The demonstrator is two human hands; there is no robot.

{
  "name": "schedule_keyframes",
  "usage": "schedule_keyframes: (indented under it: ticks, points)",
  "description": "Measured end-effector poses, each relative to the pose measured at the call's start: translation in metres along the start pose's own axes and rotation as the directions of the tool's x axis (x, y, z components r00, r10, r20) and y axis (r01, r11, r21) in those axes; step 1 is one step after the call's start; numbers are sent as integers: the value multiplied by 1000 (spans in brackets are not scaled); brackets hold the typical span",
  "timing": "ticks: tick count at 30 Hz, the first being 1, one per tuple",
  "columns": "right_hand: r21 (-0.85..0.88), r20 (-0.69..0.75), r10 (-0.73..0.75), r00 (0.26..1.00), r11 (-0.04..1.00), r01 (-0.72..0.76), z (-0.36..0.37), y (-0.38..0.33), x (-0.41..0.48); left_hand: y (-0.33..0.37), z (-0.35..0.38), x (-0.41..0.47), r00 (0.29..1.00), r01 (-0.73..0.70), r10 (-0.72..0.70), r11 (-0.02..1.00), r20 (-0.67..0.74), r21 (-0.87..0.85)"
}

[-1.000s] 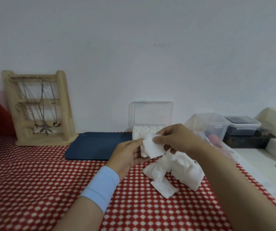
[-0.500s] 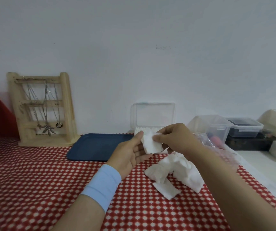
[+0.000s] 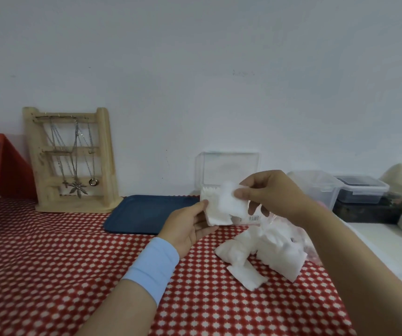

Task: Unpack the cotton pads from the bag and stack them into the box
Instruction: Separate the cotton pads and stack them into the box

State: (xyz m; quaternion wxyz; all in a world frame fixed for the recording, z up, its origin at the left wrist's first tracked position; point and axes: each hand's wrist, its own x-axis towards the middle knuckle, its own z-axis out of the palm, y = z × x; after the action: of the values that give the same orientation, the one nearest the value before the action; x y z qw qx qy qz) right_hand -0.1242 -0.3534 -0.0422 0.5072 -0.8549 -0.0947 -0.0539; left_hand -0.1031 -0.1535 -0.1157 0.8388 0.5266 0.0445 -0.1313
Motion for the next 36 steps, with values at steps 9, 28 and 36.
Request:
schedule_keyframes:
  ticks: [9, 28, 36]
  points:
    - [-291, 71, -2, 997, 957, 23, 14, 5, 7, -1, 8, -7, 990, -34, 15, 991, 140, 133]
    - [-171, 97, 86, 991, 983, -69, 17, 21, 12, -2, -7, 2, 970, -61, -15, 951, 242, 304]
    - [-731, 278, 272, 921, 682, 19, 38, 22, 7, -4, -14, 10, 998, -51, 47, 981, 29, 189]
